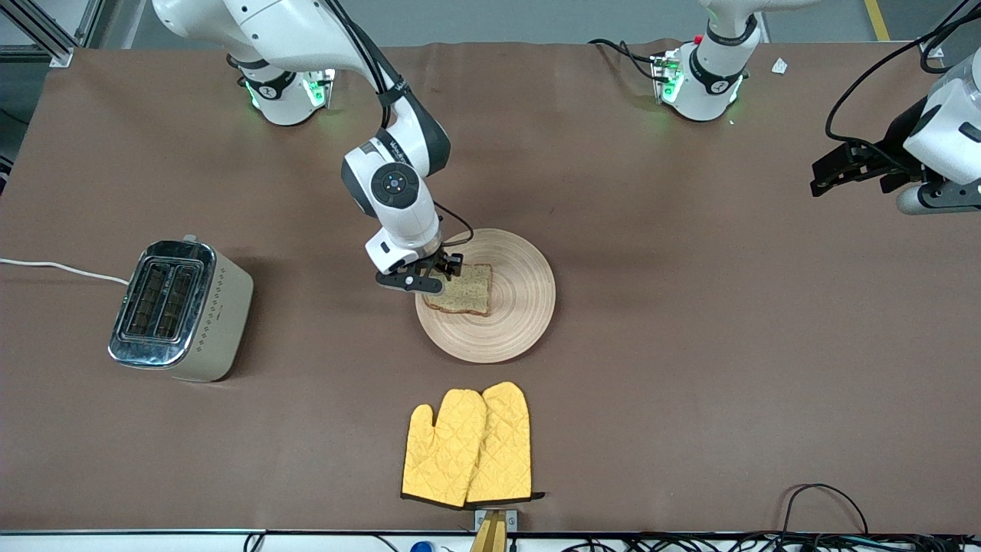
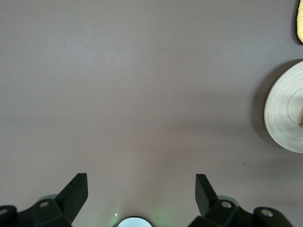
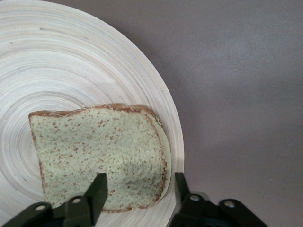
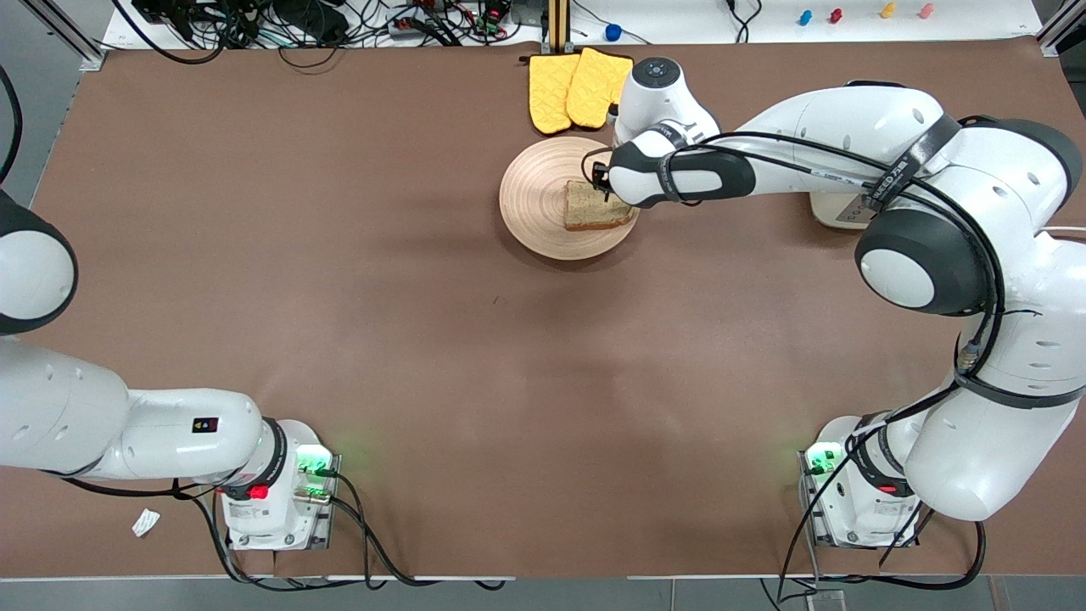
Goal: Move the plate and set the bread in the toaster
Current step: 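Lower the right gripper onto the bread slice and close on it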
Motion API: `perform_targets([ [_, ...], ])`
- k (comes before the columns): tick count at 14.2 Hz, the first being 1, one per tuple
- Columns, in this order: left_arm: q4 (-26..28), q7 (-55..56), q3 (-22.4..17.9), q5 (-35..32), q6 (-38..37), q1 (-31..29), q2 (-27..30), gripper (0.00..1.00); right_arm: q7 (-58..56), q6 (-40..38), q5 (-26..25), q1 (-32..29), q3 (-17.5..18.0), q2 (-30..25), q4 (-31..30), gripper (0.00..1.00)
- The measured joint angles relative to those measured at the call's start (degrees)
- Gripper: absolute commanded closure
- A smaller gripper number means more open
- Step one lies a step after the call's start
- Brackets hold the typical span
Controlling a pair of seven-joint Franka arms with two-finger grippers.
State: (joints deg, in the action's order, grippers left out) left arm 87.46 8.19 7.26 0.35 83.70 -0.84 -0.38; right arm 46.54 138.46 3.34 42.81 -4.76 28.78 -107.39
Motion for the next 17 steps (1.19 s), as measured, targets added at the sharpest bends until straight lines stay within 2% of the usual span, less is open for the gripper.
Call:
perform_targets([
  [14, 0.0, -0.2, -0.1, 0.0, 0.4, -2.2, 0.1, 0.0, 0.4, 1.7, -0.1, -0.3, -1.0, 0.0, -0.4, 0.46],
  [17, 0.0, -0.2, -0.1, 0.0, 0.4, -2.2, 0.1, 0.0, 0.5, 4.5, -0.1, -0.4, -1.1, 0.0, -1.8, 0.46],
])
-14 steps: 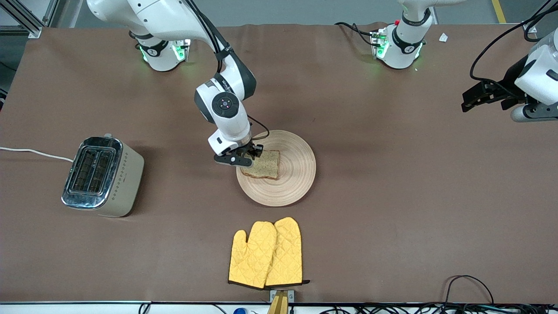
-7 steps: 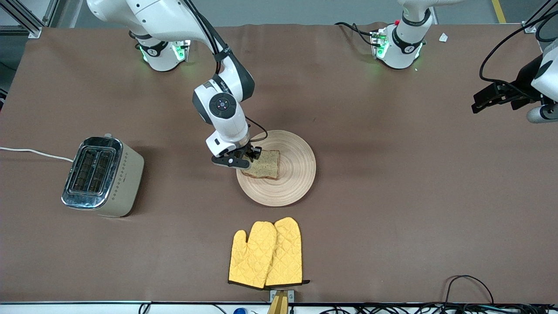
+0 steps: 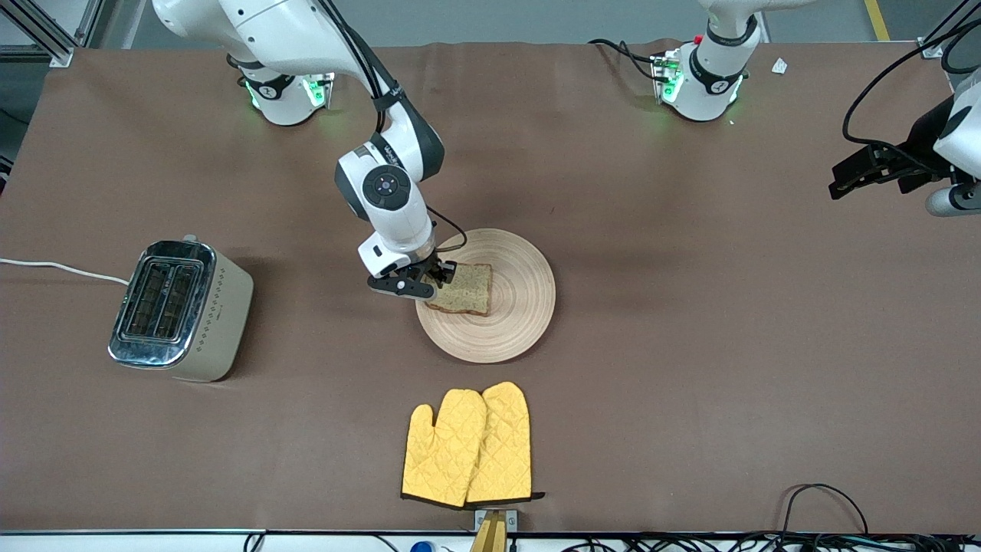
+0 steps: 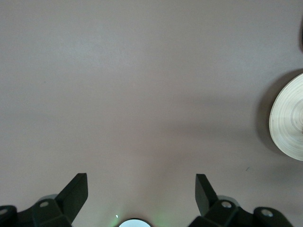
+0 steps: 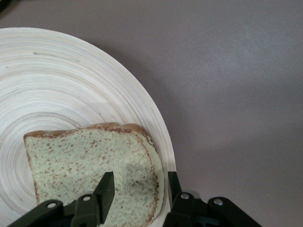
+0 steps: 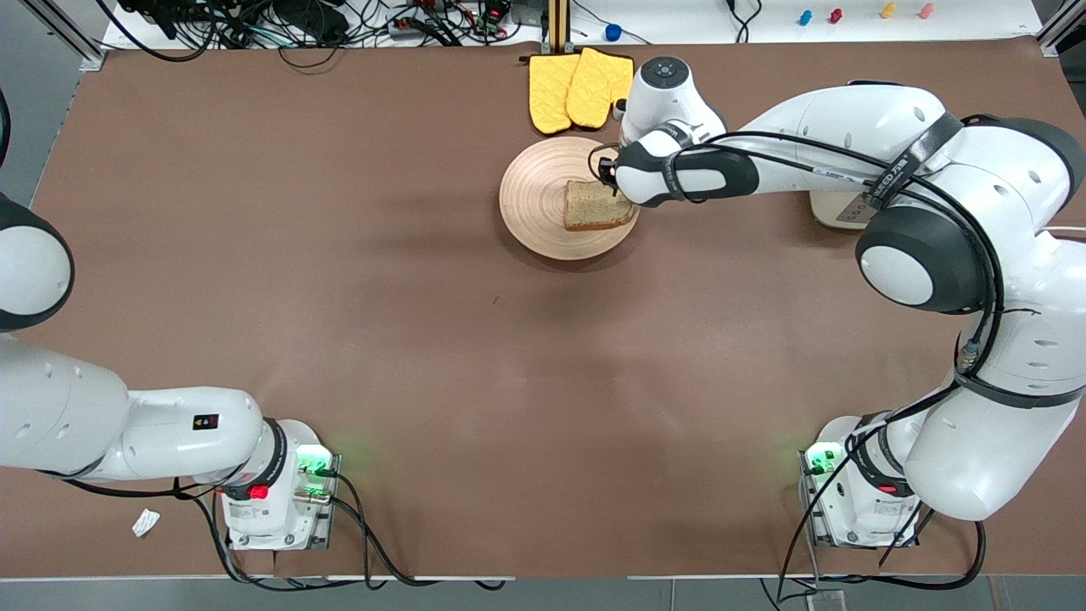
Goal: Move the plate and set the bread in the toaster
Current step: 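Lower the right gripper onto the bread slice and close on it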
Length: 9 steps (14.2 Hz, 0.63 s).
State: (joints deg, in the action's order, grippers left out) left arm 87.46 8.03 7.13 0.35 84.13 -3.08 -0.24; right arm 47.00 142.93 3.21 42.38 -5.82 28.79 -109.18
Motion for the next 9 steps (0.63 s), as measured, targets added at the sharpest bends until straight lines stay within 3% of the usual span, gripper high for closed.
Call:
perform_targets([
  [5, 0.0, 0.0, 0.0, 0.0, 0.0, 0.0, 0.0, 0.0, 0.1, 2.3, 0.0, 0.0, 0.0, 0.0, -1.7, 0.47],
  [9, 0.0, 0.0, 0.0, 0.0, 0.0, 0.0, 0.0, 0.0, 0.2, 2.3, 0.0, 0.0, 0.1, 0.0, -1.7, 0.58],
])
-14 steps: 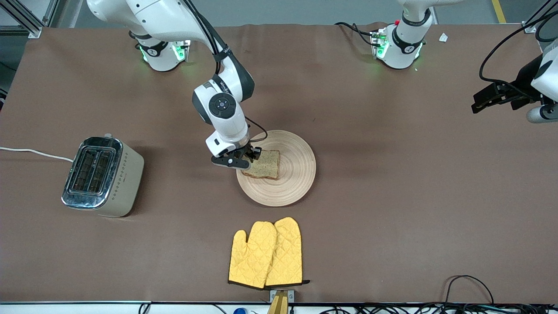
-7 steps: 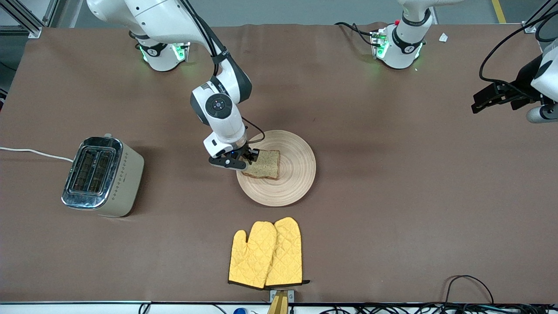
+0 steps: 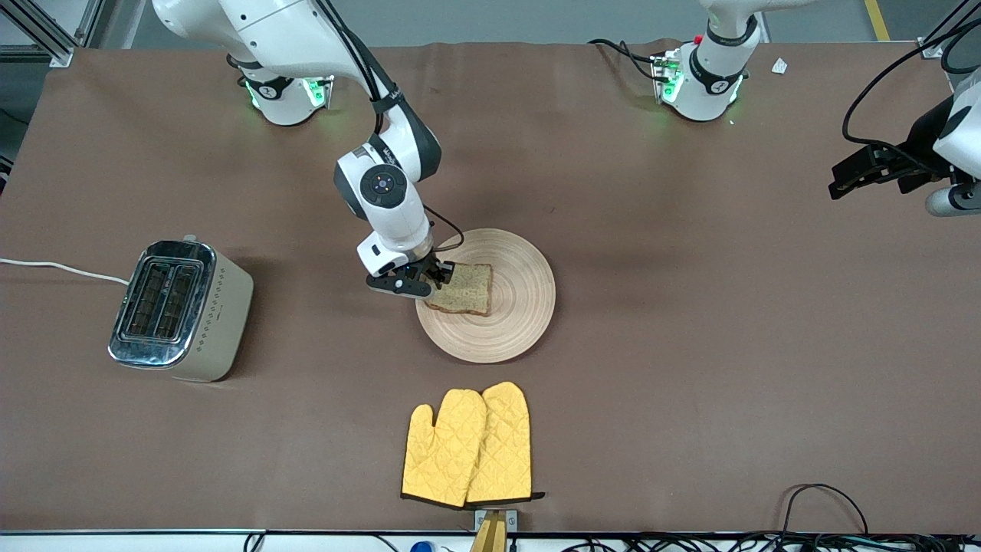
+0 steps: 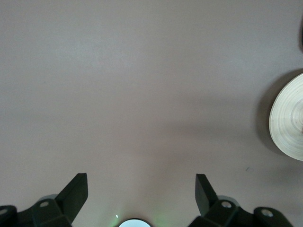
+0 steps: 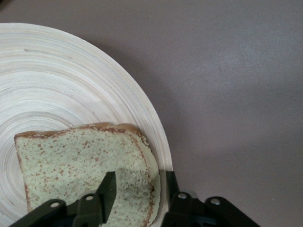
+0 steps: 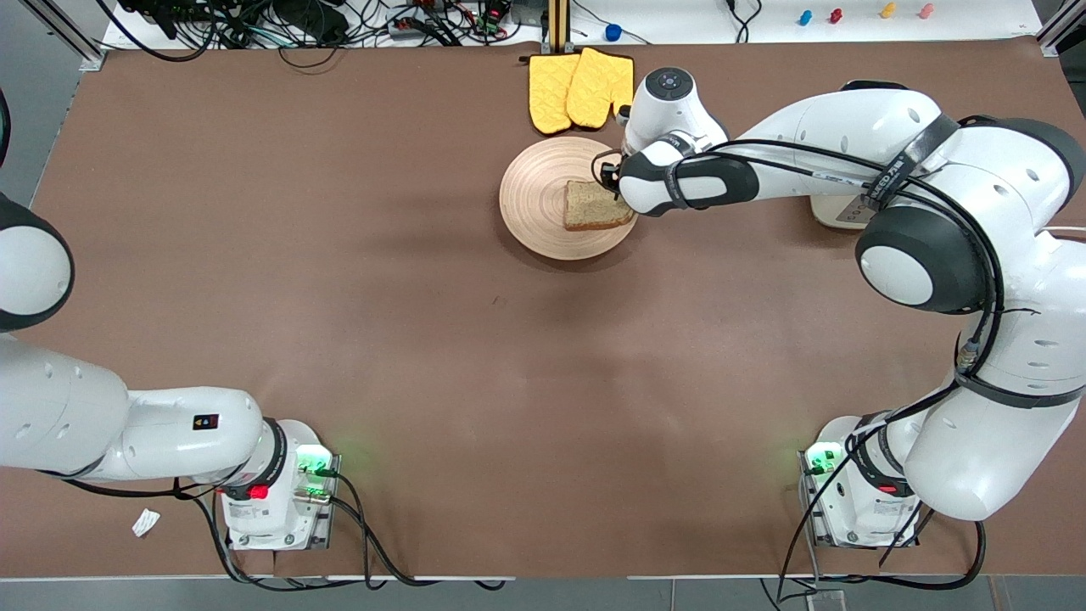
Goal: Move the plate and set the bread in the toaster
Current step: 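Lower the right gripper onto the bread slice and close on it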
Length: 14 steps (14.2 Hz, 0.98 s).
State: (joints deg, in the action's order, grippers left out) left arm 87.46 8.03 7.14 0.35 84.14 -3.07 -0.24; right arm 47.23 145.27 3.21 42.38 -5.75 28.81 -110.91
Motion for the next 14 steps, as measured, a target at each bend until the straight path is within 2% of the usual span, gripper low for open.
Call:
perform_targets([
  [3, 0.0, 0.0, 0.0, 0.0, 0.0, 0.0, 0.0, 0.0, 0.2, 0.0, 0.0, 0.0, 0.0, 0.0, 0.0, 0.59],
  [10, 0.0, 0.0, 0.0, 0.0, 0.0, 0.0, 0.0, 0.0, 0.5, 0.1, 0.0, 0.0, 0.0, 0.0, 0.0, 0.77],
  [14, 0.0, 0.0, 0.0, 0.0, 0.0, 0.0, 0.0, 0.0, 0.5, 0.6, 0.0, 0.0, 0.0, 0.0, -0.2, 0.79],
])
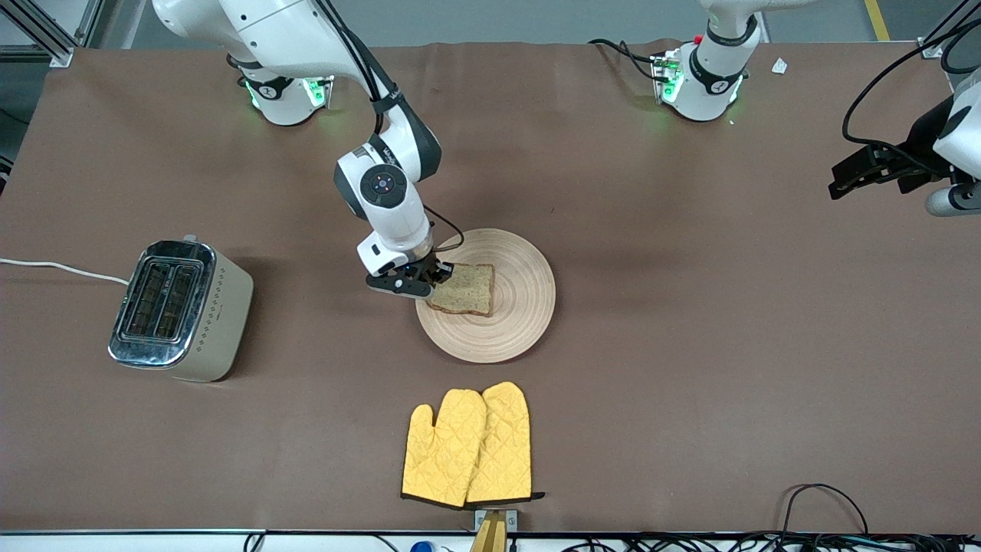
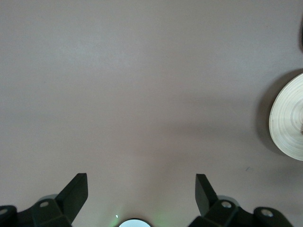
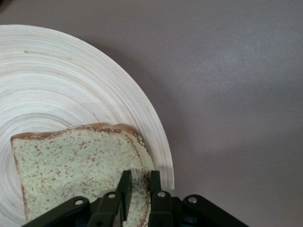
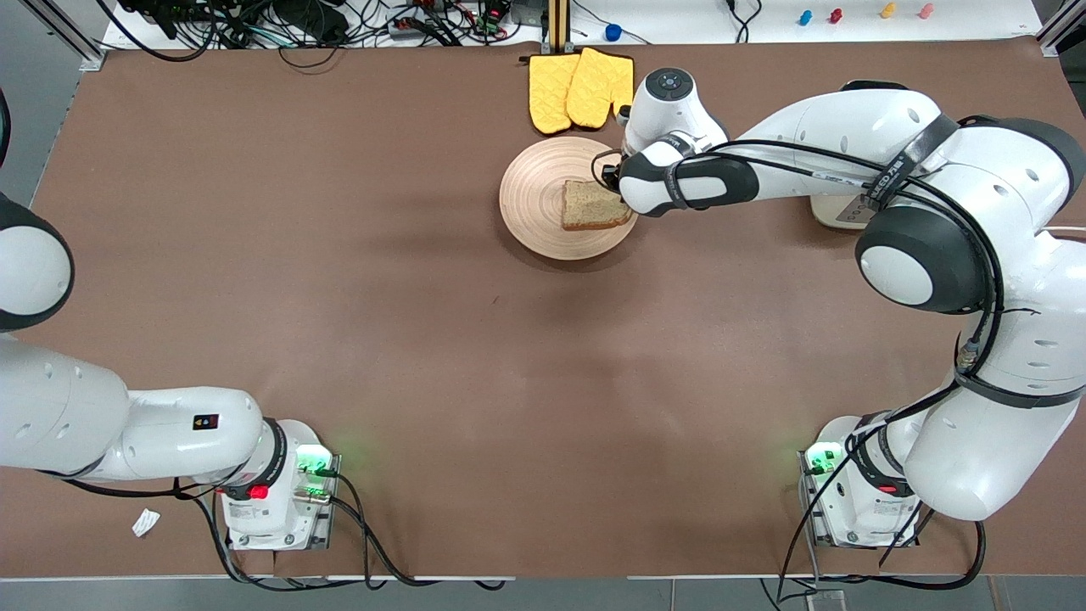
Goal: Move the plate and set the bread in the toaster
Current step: 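Lower the right gripper onto the bread slice and close on it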
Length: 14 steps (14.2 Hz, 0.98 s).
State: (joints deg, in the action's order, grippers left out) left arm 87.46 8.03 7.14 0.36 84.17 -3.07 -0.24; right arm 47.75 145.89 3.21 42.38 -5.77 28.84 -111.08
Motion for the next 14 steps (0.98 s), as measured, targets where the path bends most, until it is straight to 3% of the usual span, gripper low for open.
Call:
perform_targets([
  [6, 0.0, 0.0, 0.0, 0.0, 0.1, 0.0, 0.0, 0.0, 0.0, 3.2, 0.0, 0.0, 0.0, 0.0, -1.6, 0.74],
  [10, 0.0, 0.0, 0.0, 0.0, 0.1, 0.0, 0.0, 0.0, 0.0, 3.5, 0.0, 0.0, 0.0, 0.0, -1.7, 0.88],
  [14, 0.0, 0.0, 0.0, 0.0, 0.1, 0.0, 0.0, 0.0, 0.0, 3.7, 0.0, 0.0, 0.1, 0.0, -1.8, 0.94],
])
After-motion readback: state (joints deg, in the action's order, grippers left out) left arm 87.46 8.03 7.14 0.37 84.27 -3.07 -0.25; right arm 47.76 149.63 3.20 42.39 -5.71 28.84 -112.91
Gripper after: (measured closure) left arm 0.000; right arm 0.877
